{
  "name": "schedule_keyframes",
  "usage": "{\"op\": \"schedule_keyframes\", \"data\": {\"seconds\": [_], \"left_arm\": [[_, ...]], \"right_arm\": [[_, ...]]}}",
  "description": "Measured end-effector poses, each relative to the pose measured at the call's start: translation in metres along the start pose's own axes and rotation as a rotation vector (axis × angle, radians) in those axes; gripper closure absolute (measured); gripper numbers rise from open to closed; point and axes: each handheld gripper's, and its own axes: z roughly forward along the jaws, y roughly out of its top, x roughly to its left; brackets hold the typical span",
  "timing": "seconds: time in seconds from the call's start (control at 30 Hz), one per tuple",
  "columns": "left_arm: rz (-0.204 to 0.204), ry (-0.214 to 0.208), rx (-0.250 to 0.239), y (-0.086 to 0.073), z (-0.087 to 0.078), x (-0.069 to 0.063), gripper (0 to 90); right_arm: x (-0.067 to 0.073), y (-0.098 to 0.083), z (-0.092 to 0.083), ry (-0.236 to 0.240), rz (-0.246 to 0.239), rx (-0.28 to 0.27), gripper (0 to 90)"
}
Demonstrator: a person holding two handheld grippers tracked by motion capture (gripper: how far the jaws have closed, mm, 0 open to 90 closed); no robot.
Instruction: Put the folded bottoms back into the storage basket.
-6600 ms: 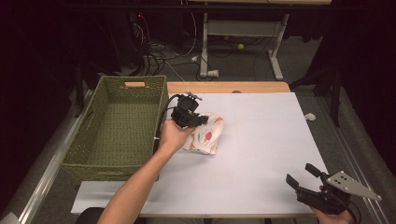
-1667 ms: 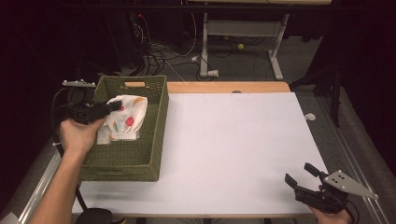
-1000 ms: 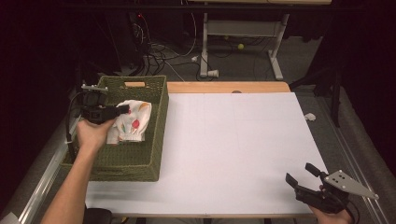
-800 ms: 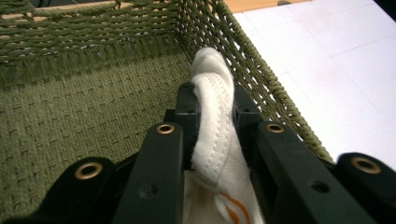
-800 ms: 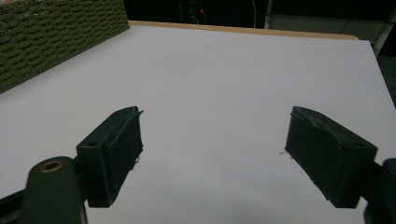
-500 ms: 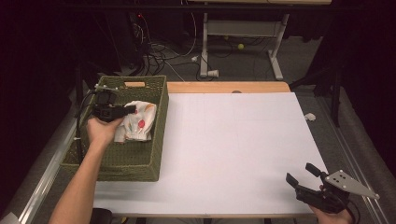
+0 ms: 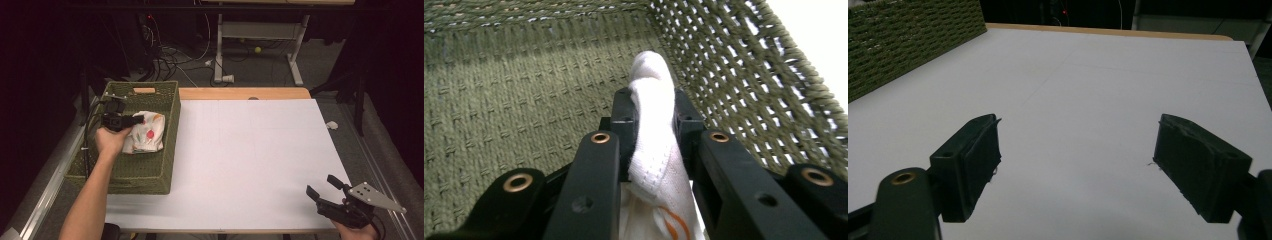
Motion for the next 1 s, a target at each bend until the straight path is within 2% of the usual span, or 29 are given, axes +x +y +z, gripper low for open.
{"op": "schedule_keyframes", "data": {"seconds": [0.27,0.33,0.5,1.0], "left_arm": [[-0.017,0.012,0.003,0.0,0.004,0.006,74.6],[-0.021,0.0,0.006,-0.001,0.006,0.008,73.9],[-0.03,0.015,0.015,-0.002,0.01,0.012,73.6],[-0.034,0.044,0.016,-0.003,0.015,0.013,70.9]], "right_arm": [[0.0,0.0,0.0,-0.002,0.001,0.001,19.1],[0.0,0.0,0.0,-0.002,0.001,0.001,19.1],[0.0,0.0,0.0,-0.002,0.003,0.001,19.1],[0.0,0.0,0.0,-0.001,0.0,0.001,19.1]]}}
